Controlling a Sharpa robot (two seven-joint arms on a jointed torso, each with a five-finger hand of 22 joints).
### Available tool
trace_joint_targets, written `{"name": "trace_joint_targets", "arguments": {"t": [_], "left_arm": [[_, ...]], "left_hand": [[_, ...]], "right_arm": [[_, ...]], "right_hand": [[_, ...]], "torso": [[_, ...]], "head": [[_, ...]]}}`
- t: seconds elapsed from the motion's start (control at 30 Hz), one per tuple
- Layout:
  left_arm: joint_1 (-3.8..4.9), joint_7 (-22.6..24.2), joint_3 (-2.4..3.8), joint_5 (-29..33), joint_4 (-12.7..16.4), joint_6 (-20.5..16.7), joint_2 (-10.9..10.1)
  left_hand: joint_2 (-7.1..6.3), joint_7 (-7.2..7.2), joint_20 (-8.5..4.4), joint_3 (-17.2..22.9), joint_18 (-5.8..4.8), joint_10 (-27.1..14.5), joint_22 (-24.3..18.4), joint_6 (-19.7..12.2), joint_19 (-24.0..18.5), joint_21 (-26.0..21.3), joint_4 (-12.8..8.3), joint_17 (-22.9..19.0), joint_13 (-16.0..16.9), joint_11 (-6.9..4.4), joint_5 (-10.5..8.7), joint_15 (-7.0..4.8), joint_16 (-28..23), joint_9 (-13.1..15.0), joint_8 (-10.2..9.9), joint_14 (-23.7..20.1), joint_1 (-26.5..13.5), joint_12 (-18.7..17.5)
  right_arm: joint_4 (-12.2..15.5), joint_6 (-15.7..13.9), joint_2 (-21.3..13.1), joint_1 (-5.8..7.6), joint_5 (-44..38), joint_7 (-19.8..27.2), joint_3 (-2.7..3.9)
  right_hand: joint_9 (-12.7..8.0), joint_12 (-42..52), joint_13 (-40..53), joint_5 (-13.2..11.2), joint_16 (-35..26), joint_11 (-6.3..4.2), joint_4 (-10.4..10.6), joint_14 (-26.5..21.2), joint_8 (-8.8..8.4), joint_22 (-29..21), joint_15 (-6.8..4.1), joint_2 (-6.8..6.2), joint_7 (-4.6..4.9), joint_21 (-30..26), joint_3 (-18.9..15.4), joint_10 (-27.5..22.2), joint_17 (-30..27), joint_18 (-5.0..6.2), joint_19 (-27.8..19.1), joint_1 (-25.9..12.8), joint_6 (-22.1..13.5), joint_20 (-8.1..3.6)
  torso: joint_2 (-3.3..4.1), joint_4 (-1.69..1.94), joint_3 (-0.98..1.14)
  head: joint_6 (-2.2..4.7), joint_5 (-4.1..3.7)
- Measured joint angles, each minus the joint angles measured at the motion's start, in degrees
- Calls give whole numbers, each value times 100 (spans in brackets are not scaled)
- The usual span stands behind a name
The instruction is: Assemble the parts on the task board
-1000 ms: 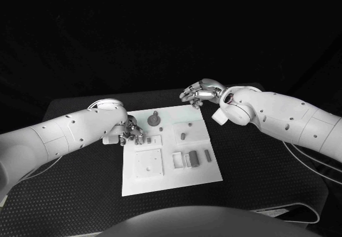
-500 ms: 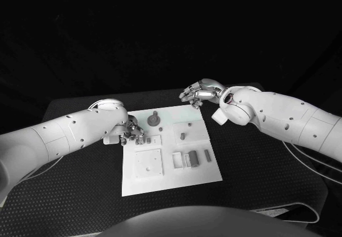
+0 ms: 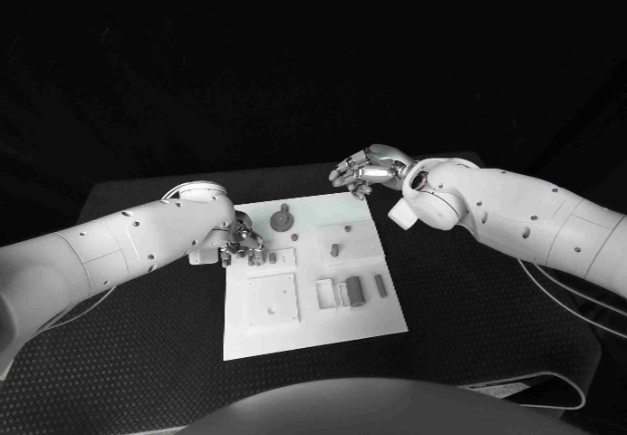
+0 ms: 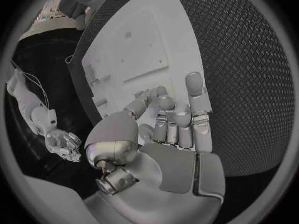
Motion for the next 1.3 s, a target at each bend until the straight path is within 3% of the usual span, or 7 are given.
{"name": "trace_joint_targets", "arguments": {"t": [0.4,0.67,1.3], "left_arm": [[3,42,1,-30,-128,69,47],[27,88,-64,-58,-126,61,55],[34,109,-90,-108,-106,52,64]], "left_hand": [[-11,14,-20,-7,0,10,-1,14,-21,0,-9,5,0,9,-12,-8,-11,-8,1,34,11,0],[-23,21,-20,-7,-1,11,-1,20,-20,0,-22,4,0,9,-23,-21,18,-8,1,31,23,0],[-23,22,-18,-11,-1,12,-2,22,-19,0,-34,9,0,10,1,-31,18,3,1,27,23,0]], "right_arm": [[-2,0,3,0,0,0,0],[-5,1,-3,0,0,0,0],[-2,1,-1,0,0,-1,0]], "right_hand": [[0,0,0,0,0,0,0,13,0,0,-12,0,-4,0,0,0,0,-5,0,0,3,0],[0,0,1,0,0,0,0,13,0,0,-12,0,-7,0,0,0,0,-6,0,0,6,0],[0,0,1,0,0,0,0,12,0,0,-11,0,-8,0,0,0,0,-39,0,0,-12,0]], "torso": [[-1,-1,-2],[-1,-1,-1],[-1,0,1]], "head": [[0,-5],[0,-5],[0,-4]]}}
